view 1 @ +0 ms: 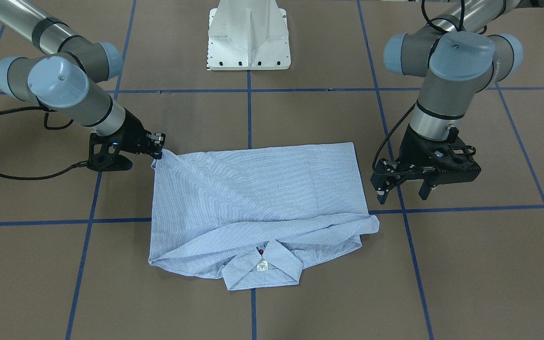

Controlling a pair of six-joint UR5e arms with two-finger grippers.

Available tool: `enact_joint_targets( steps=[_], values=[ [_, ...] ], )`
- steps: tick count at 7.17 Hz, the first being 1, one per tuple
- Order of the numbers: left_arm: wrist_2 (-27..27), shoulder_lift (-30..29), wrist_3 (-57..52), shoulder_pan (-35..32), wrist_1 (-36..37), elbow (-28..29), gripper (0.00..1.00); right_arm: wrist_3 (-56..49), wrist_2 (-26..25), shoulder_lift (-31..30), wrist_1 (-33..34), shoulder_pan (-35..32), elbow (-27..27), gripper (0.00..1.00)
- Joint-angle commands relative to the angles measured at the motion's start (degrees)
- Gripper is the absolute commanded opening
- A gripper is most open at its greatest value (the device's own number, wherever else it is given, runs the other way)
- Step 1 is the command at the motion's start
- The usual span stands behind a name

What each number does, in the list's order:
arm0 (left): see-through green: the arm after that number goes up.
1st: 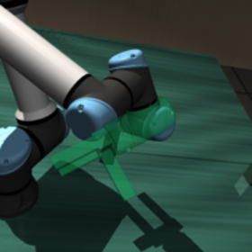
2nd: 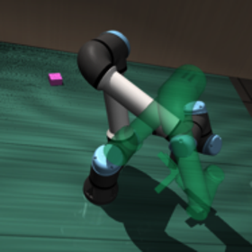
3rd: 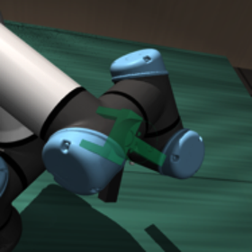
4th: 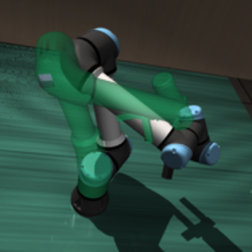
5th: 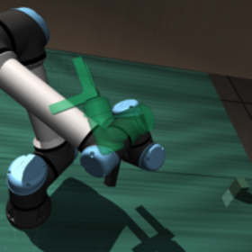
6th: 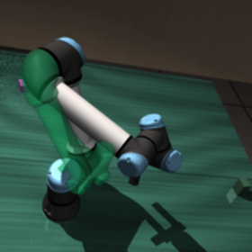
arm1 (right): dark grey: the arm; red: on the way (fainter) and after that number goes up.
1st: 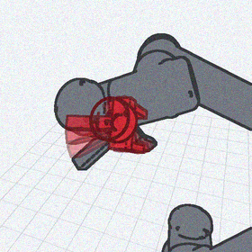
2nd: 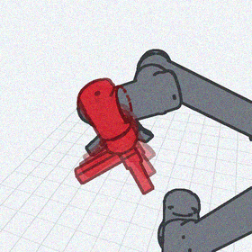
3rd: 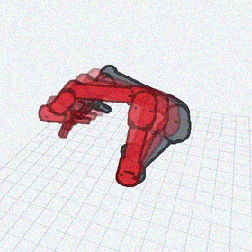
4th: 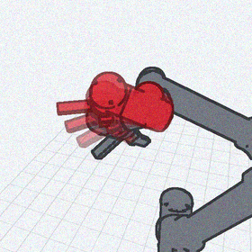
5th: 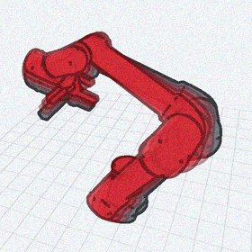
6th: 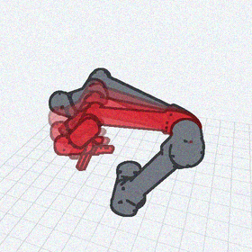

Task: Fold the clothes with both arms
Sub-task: 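Grasp the shirt's side edge with the right gripper and drag it toward the robot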

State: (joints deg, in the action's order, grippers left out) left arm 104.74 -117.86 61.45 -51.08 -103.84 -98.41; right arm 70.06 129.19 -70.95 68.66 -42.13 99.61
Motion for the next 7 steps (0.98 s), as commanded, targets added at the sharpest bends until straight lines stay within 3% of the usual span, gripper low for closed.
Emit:
enact_joint_targets(
  steps=[1,5,7],
  values=[
    [0.02,0.70,0.94,-0.07,0.04,-1.00,1.00,2.61,0.90,-8.46,-0.10,4.31,9.51,0.00],
    [-0.15,0.70,2.26,0.10,0.04,-1.70,1.00,9.65,1.15,-24.45,0.07,13.72,23.84,0.00],
    [-0.15,0.61,4.54,0.54,0.04,-2.58,1.00,13.50,5.87,-30.72,0.07,16.99,25.46,0.00]
  ],
)
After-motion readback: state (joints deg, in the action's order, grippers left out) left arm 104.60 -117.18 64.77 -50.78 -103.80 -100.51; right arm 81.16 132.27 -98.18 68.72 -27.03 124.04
